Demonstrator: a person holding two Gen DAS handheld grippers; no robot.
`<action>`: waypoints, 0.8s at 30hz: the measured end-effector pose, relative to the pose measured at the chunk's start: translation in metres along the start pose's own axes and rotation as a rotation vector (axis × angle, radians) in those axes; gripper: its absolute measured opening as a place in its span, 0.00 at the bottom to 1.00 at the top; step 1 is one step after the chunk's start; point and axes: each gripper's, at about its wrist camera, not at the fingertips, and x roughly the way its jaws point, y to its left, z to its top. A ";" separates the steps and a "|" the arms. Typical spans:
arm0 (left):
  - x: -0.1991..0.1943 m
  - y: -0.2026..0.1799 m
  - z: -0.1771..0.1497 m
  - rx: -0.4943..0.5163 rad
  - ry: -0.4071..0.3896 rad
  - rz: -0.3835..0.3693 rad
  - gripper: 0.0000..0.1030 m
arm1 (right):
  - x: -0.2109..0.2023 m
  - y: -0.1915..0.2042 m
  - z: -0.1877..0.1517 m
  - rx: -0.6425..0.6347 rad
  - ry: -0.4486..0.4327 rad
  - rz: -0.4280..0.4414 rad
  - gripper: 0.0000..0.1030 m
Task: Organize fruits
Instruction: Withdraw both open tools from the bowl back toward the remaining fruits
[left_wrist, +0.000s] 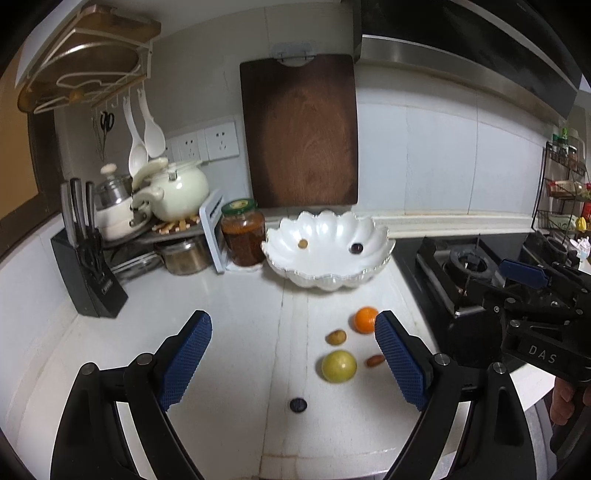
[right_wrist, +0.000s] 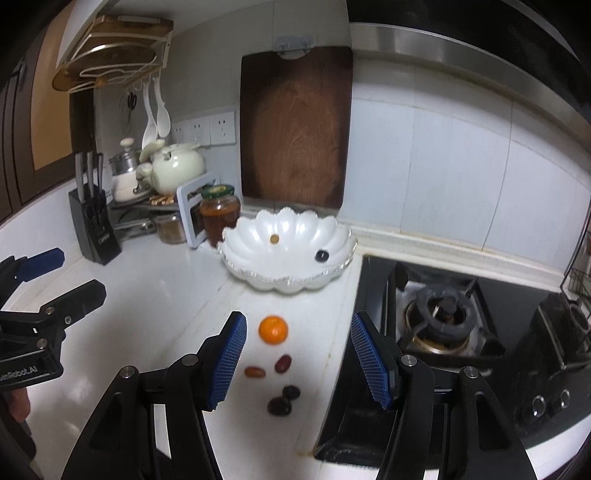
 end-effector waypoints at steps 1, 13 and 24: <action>0.002 0.000 -0.004 -0.007 0.011 0.000 0.88 | 0.001 0.000 -0.003 0.002 0.008 -0.002 0.59; 0.023 0.004 -0.046 -0.036 0.127 0.018 0.88 | 0.020 0.009 -0.039 -0.005 0.110 0.010 0.59; 0.051 0.004 -0.073 -0.053 0.224 0.017 0.88 | 0.039 0.017 -0.063 -0.016 0.161 -0.001 0.59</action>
